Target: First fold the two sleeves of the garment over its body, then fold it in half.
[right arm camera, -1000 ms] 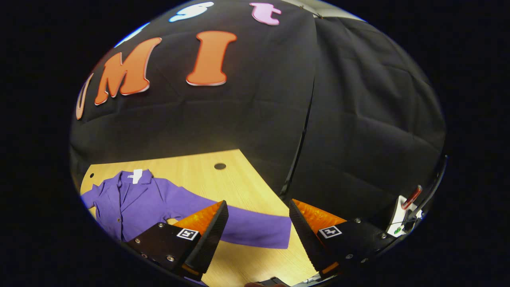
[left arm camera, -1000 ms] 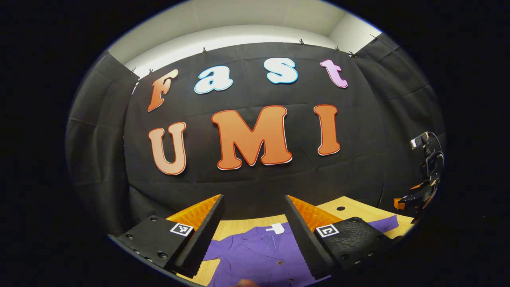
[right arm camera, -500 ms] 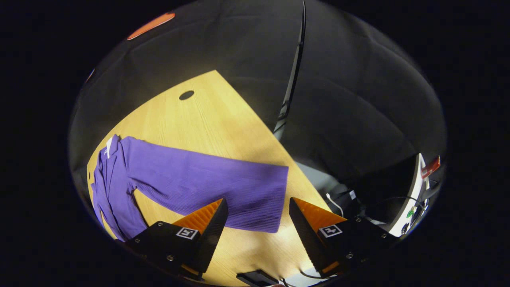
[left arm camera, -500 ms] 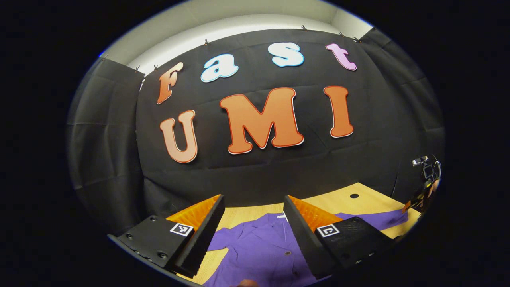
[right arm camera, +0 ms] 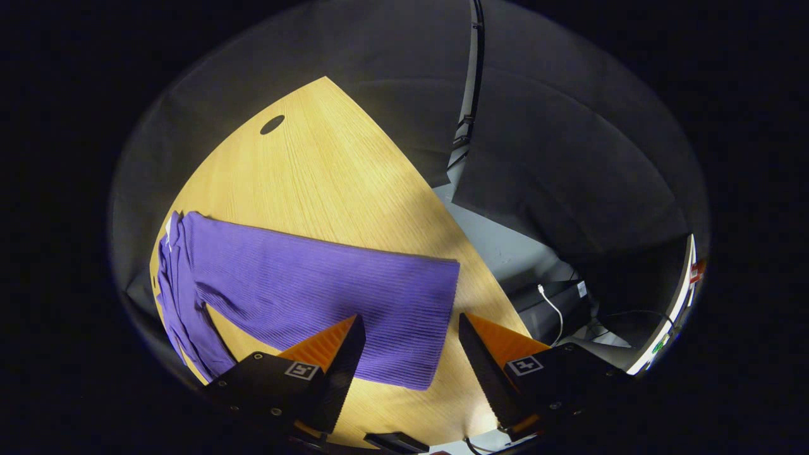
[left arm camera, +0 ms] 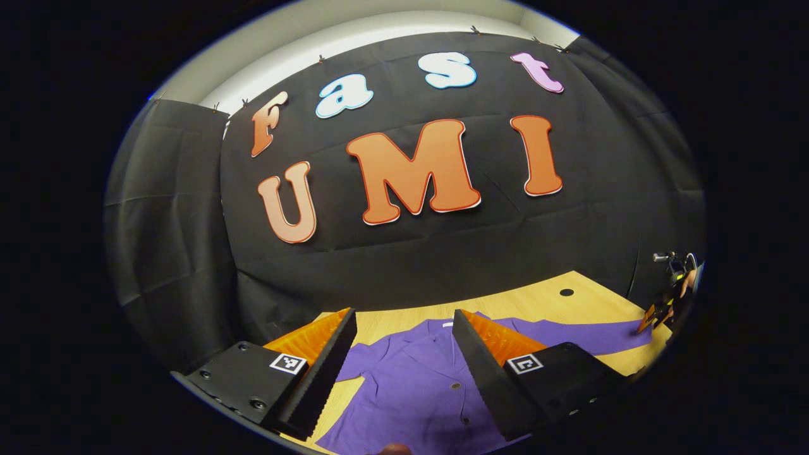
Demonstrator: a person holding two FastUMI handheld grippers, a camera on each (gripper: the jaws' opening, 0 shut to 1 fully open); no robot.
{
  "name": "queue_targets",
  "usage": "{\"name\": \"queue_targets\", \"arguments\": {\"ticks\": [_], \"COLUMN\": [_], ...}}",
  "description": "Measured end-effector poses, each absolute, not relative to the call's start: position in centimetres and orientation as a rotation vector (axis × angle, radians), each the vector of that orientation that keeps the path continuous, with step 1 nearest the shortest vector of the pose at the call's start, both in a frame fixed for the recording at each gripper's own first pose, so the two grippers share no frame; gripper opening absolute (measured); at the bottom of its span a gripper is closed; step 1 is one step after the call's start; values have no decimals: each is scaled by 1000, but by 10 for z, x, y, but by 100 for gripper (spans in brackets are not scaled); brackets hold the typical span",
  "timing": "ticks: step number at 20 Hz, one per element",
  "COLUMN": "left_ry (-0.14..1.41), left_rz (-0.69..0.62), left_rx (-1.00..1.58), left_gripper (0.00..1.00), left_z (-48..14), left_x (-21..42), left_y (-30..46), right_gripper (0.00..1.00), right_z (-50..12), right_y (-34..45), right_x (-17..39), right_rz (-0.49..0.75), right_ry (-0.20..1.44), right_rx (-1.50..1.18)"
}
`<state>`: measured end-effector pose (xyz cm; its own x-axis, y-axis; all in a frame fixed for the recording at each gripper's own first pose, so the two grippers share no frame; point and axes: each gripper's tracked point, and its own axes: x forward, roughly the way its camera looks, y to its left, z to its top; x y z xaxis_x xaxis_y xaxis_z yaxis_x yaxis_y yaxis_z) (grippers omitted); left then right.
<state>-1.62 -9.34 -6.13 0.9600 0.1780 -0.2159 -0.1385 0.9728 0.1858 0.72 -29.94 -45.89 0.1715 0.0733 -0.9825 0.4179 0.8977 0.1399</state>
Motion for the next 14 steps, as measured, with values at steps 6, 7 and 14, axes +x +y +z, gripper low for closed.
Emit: {"name": "queue_targets", "arguments": {"ticks": [6, 7, 14], "left_ry": [252, 254, 246], "left_rz": [188, 186, 92], "left_rx": [175, 171, 167], "left_gripper": [99, 99, 99], "left_z": [-67, -68, -75], "left_x": [-28, -29, -12], "left_y": [-85, -79, -36], "right_gripper": [46, 28, 3], "right_z": [-458, -460, -393], "right_y": [-290, -293, -262], "right_x": [7, 10, 36], "right_rz": [-268, -308, -304], "right_ry": [1424, 1415, 1303], "right_rx": [367, 418, 639]}}
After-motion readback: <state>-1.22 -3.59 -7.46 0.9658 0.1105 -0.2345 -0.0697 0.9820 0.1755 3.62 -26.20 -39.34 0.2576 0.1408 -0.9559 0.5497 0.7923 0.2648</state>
